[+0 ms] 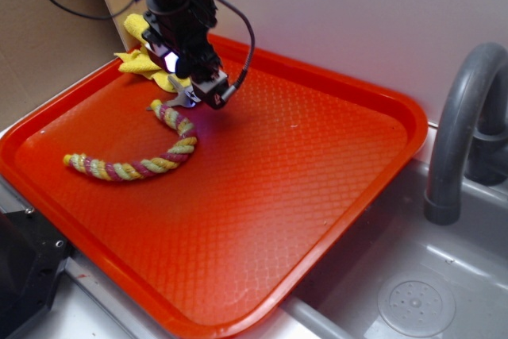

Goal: Grab the silver keys.

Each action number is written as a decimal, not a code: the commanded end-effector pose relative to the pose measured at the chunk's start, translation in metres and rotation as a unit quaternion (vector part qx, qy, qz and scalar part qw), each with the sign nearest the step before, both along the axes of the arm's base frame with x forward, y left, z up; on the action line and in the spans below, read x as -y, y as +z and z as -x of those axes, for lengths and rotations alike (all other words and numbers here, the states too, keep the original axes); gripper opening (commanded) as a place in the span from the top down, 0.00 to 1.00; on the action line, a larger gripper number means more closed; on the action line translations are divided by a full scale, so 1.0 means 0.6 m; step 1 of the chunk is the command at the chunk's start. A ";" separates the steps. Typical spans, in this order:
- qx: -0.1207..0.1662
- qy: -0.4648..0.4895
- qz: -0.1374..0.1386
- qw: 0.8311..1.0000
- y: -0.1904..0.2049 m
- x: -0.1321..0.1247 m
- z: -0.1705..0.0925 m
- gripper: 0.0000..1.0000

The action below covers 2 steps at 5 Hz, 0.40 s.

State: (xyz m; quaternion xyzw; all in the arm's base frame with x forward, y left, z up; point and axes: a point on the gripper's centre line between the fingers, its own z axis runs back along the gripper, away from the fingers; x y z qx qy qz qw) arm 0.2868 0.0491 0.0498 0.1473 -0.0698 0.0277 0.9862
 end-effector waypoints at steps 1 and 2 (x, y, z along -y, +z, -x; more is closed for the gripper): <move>0.018 -0.010 -0.021 1.000 0.021 -0.021 -0.030 1.00; 0.020 -0.010 -0.014 1.000 0.048 -0.029 -0.020 1.00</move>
